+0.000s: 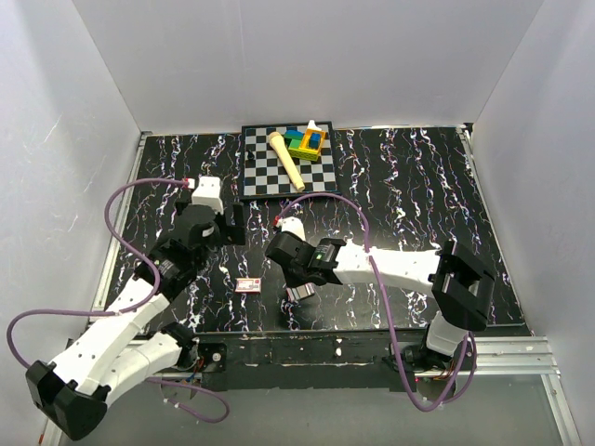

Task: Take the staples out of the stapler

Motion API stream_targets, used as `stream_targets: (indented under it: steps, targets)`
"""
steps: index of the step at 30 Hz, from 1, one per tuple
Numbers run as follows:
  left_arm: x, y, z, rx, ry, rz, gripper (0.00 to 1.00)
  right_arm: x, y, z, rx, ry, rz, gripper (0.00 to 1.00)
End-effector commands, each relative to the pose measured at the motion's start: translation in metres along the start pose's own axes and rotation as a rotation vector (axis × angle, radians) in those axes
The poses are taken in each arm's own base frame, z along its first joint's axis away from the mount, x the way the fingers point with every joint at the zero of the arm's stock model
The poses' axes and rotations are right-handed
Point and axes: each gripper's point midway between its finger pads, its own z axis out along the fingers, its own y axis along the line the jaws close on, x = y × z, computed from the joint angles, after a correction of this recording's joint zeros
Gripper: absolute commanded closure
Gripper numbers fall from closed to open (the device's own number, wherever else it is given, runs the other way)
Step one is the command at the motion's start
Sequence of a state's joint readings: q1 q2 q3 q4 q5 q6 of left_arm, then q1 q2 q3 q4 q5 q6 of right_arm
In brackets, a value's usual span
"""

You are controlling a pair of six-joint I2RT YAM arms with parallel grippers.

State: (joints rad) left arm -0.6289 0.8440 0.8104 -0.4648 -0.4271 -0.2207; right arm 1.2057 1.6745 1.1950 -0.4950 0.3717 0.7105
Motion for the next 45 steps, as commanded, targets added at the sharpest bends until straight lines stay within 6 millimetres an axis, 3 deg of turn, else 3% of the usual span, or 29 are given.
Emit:
stream_targets:
  steps: [1,11,17,27,45]
  targets:
    - [-0.006,0.018,0.005,-0.024,-0.002,-0.047,0.02,-0.01,-0.001,0.0,0.011,-0.041,0.019,0.8]
    - [-0.009,0.058,0.015,-0.137,0.014,-0.147,0.02,0.0,-0.008,0.012,0.023,-0.012,0.03,0.8]
    - [-0.01,0.073,0.017,-0.17,0.012,-0.188,0.02,0.004,-0.014,0.014,0.037,-0.005,0.032,0.8]
    - [-0.007,0.075,0.019,-0.17,0.022,-0.2,0.02,0.017,-0.02,0.024,0.055,0.026,0.033,0.8]
    - [-0.007,0.072,0.02,-0.152,0.027,-0.205,0.02,0.023,-0.022,0.036,0.076,0.051,0.026,0.79]
